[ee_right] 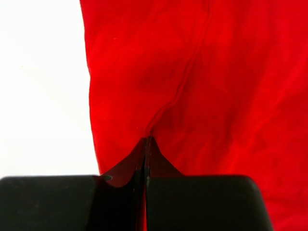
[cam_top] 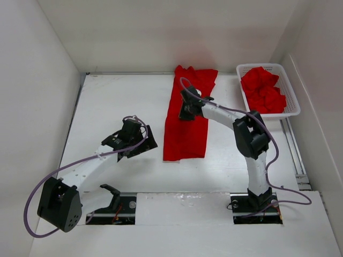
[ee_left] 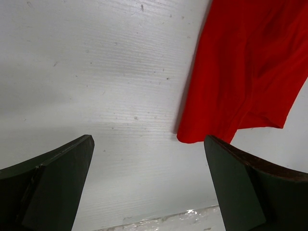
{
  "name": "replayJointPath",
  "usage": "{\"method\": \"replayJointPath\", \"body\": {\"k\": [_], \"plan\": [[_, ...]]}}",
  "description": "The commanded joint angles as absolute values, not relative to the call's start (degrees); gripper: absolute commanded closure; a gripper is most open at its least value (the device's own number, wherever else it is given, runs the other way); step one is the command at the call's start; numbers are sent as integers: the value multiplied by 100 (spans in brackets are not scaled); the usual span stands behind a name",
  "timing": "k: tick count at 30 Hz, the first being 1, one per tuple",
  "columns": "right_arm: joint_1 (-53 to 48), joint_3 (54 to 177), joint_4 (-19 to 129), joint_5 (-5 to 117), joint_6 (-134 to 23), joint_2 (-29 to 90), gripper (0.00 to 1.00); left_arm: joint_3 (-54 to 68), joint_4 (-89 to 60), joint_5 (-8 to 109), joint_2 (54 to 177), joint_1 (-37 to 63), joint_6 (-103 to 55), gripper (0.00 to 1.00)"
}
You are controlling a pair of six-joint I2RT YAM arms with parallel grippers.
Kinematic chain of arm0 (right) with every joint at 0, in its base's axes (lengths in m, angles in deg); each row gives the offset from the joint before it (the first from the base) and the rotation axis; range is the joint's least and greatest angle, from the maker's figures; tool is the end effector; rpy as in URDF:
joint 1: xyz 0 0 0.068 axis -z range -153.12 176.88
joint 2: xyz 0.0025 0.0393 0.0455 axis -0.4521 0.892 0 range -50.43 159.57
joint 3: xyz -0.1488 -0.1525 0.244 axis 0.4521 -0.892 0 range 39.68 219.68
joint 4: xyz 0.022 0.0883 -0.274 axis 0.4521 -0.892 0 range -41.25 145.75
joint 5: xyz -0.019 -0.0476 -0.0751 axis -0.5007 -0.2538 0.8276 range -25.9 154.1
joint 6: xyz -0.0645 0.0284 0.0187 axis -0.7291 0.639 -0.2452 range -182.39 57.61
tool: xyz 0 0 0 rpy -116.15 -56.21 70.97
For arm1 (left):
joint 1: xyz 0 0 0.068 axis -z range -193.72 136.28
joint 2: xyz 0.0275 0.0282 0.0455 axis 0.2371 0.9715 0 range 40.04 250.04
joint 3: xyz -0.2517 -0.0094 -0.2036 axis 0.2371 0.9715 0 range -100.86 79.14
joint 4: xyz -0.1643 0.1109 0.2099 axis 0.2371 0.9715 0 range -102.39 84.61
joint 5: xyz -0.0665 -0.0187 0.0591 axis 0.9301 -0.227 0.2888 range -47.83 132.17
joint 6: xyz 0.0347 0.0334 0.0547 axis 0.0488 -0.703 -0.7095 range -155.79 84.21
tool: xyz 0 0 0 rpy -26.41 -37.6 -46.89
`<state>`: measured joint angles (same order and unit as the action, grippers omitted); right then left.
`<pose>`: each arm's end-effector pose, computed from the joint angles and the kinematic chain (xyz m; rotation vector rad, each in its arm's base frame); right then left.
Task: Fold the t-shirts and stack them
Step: Rotate the tshirt 90 degrees
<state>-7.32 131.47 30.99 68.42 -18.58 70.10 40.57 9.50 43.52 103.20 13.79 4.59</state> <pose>0.4407 0.2941 0.1991 0.2463 2.5513 0.4568 0.2156 -0.1139 0.2389 -0.2648 2.4493 -0.5731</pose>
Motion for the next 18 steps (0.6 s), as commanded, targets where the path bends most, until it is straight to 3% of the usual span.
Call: {"method": "replayJointPath", "body": {"k": [1,15,18], "plan": [[-661,13205,2886,7104,-1809,6506,100,3994,871,4419,10218,1362,385,0],[-432,13152,2569,7061,-1809,6681,100,3994,660,4797,10499,1362,165,0],[-432,13345,2455,7061,-1809,6804,89,3994,607,4850,10499,1362,165,0]]}}
